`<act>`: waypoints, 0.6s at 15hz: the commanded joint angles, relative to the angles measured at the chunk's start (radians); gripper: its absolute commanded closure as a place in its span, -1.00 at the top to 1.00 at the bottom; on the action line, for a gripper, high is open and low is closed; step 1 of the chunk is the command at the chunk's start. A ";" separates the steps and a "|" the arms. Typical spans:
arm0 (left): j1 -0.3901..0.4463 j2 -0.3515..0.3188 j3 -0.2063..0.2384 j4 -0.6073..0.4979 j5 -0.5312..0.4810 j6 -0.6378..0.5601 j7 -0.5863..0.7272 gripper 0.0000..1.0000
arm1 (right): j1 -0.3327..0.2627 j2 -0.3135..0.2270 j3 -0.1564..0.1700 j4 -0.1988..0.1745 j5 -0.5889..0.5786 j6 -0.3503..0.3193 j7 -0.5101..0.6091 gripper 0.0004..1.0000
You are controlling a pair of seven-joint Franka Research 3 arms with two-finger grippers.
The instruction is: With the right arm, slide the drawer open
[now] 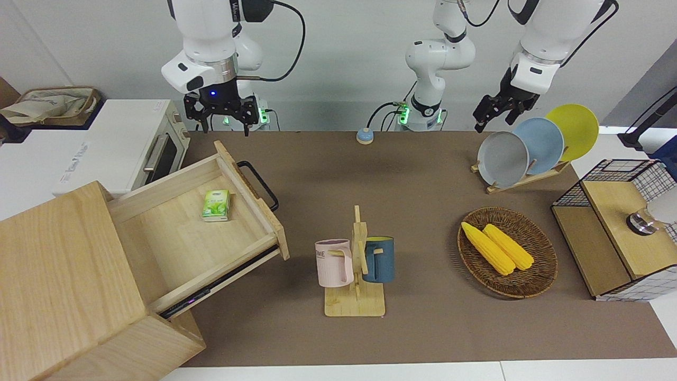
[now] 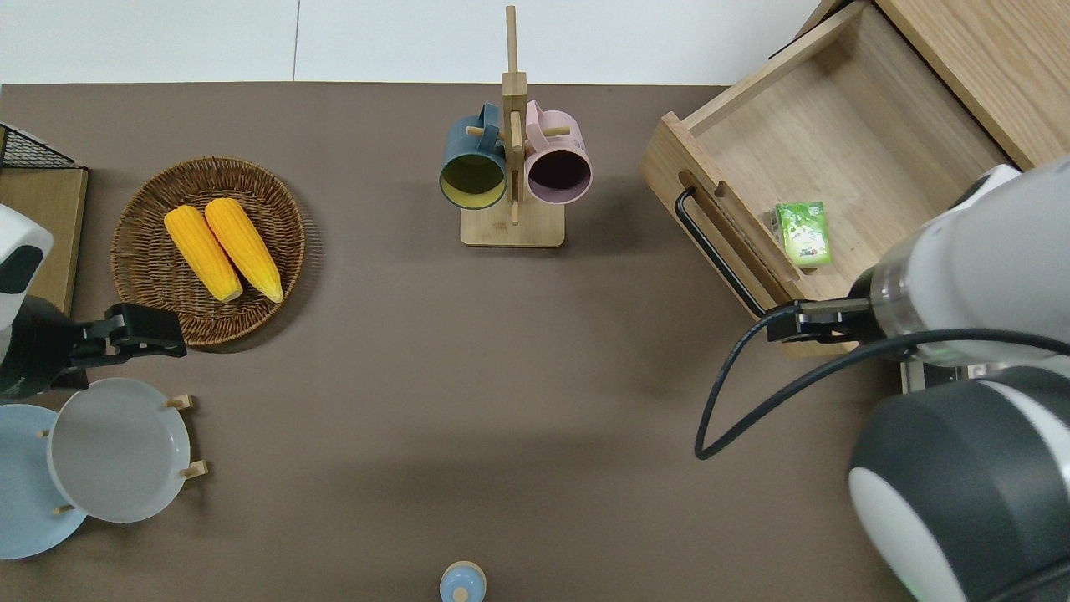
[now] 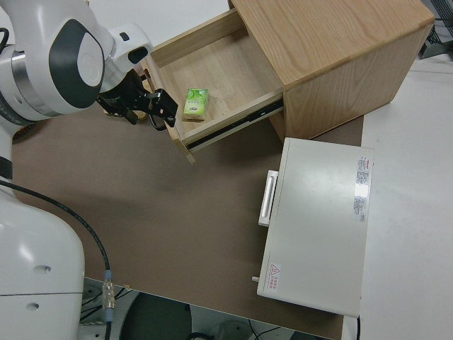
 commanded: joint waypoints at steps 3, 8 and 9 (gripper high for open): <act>-0.001 -0.008 0.004 0.004 -0.001 -0.015 0.009 0.99 | -0.043 -0.027 -0.064 0.002 0.128 0.013 -0.064 0.97; -0.001 -0.008 0.004 0.004 -0.001 -0.017 0.009 0.99 | -0.031 -0.022 -0.087 0.012 0.121 0.012 -0.064 0.97; -0.001 -0.008 0.004 0.004 -0.001 -0.015 0.009 0.99 | -0.026 -0.021 -0.089 0.015 0.117 0.009 -0.064 0.97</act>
